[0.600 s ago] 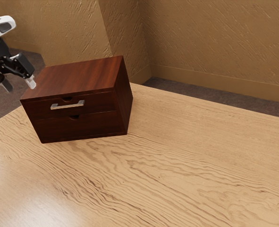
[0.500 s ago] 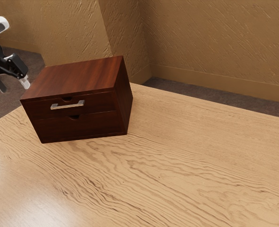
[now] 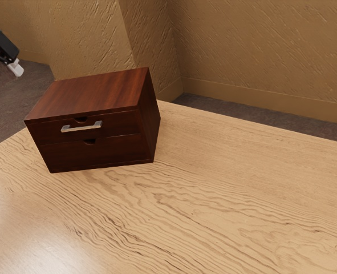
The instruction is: Pull the drawer handle with one arm to open the drawer
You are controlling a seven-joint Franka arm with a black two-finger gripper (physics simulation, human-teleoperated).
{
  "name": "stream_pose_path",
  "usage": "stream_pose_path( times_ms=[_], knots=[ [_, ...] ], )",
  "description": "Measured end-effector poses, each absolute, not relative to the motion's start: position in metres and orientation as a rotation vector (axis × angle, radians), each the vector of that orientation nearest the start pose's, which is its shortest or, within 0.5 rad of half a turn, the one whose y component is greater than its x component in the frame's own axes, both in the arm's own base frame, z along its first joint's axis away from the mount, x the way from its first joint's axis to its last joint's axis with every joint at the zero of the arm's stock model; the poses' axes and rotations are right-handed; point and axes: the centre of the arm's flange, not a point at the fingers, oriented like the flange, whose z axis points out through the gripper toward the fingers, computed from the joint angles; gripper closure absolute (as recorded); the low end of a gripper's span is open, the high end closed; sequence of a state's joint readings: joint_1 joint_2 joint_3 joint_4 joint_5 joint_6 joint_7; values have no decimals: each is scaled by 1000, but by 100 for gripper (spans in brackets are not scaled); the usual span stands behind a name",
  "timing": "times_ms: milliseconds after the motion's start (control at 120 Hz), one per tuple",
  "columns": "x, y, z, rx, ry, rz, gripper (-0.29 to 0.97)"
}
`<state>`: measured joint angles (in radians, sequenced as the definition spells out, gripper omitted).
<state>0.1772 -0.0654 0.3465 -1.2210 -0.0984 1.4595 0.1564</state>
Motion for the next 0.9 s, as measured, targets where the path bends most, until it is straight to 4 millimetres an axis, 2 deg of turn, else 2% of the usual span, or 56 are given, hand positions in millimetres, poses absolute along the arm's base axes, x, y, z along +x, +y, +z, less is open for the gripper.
stream_pose_path(
  times_ms=[50,92,133,175,283,400,417,450,517,567,608,742,900],
  knots=[
    [451,193,814,-3104,-374,-518,2],
    [467,155,811,-3131,-295,-496,3],
    [476,135,805,-3145,-299,-468,3],
    [480,131,799,-3149,-384,-437,3],
    [476,152,792,-3099,-787,-394,3],
    [463,197,783,-2967,-1247,-357,3],
    [461,205,777,-2946,-1307,-339,3],
    [463,221,752,-2896,-1426,-278,3],
    [466,243,695,-2804,-1617,-169,2],
    [469,248,667,-2748,-1718,-154,2],
    [474,249,656,-2709,-1786,-180,2],
    [480,256,642,-2587,-2018,-284,3],
    [486,262,637,-2453,-2235,-370,3]
  ],
)
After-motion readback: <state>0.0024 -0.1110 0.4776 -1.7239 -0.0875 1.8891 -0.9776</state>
